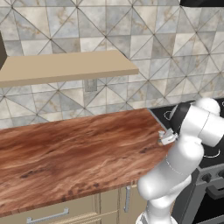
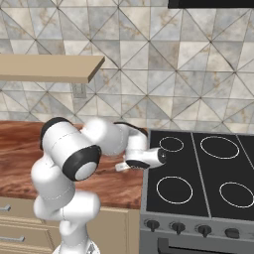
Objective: Take 2 condiments from the cabinet and move them on the counter near the stove.Make sure the condiments are lined up with each other, next to each other.
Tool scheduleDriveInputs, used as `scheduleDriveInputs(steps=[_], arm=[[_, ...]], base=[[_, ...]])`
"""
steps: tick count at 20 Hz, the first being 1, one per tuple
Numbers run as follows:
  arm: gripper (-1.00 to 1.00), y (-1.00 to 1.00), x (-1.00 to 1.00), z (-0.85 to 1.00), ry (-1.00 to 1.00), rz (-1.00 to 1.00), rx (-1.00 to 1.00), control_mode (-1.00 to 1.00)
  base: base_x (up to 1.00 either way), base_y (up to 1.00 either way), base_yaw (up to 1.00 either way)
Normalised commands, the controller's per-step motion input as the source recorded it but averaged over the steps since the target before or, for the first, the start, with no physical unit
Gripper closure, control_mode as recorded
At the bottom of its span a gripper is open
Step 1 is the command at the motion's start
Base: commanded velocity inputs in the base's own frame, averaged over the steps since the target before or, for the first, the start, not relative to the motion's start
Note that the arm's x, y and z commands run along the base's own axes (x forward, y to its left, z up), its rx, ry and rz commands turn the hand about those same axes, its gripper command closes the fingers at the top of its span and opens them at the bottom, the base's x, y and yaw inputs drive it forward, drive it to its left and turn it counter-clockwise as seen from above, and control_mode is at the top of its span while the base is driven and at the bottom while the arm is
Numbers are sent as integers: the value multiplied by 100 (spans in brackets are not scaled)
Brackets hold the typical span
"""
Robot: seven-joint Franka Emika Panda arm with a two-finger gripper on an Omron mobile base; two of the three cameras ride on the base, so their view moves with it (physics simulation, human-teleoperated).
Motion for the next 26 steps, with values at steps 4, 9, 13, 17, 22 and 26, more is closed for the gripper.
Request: scheduleDriveInputs(steps=[4, 9, 13, 17, 22, 26], arm=[[-100, 3, 0, -18, 0, 1, 0, -100], [-100, 0, -1, -2, 0, 0, 0, -100], [-100, 0, -16, 0, -7, 0, 0, -100], [-100, 0, -40, 0, -9, 0, 0, -100], [-100, 0, -24, 0, -8, 0, 0, -100], [-100, 0, -12, 6, -5, 0, 0, -100]], base=[[0, 0, 0], [0, 0, 0], [0, 0, 0], [0, 0, 0], [0, 0, 0], [0, 0, 0]])
